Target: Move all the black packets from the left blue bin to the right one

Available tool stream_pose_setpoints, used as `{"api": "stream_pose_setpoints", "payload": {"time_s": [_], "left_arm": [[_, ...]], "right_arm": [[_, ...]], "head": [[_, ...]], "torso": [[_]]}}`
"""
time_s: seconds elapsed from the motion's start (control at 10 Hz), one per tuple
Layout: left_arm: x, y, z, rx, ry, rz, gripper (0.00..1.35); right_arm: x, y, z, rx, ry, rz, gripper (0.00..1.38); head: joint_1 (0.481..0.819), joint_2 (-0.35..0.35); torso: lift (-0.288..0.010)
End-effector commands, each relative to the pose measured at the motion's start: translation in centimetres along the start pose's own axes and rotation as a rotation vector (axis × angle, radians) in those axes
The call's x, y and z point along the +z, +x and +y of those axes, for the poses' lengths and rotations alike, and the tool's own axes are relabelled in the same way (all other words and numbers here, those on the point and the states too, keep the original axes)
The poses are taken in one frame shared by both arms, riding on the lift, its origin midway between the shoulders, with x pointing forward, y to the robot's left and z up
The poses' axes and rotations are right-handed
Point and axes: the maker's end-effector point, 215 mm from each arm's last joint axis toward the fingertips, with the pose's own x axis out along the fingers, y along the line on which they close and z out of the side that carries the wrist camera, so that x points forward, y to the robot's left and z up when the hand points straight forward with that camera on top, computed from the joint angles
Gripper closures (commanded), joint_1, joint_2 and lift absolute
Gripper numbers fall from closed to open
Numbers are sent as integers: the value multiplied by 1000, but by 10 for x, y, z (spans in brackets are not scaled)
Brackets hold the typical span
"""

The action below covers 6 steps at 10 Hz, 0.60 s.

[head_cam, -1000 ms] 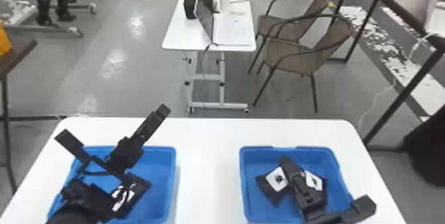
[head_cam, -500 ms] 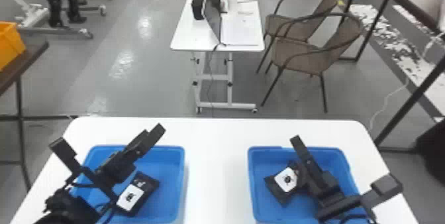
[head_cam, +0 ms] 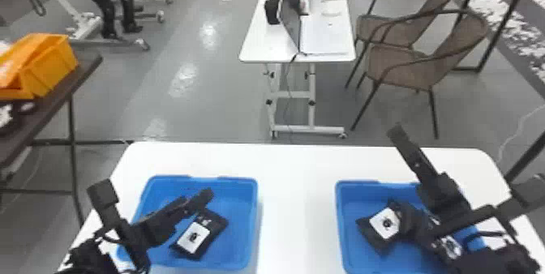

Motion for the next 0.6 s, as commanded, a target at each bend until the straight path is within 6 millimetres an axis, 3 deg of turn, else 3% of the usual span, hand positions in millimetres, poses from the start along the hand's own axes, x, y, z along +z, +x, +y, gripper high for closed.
{"api": "stream_pose_setpoints", "payload": {"time_s": [0.0,0.5], "left_arm": [[-27,-14,19,87,-24,113,142],[-19,-47,62,345,117,392,142]], "right_arm": [[1,1,1,2,1,-2,137],[-2,0,-1,-3,17,0,137]], "head": [[695,111],[695,174]], "torso": [[0],[0]]}}
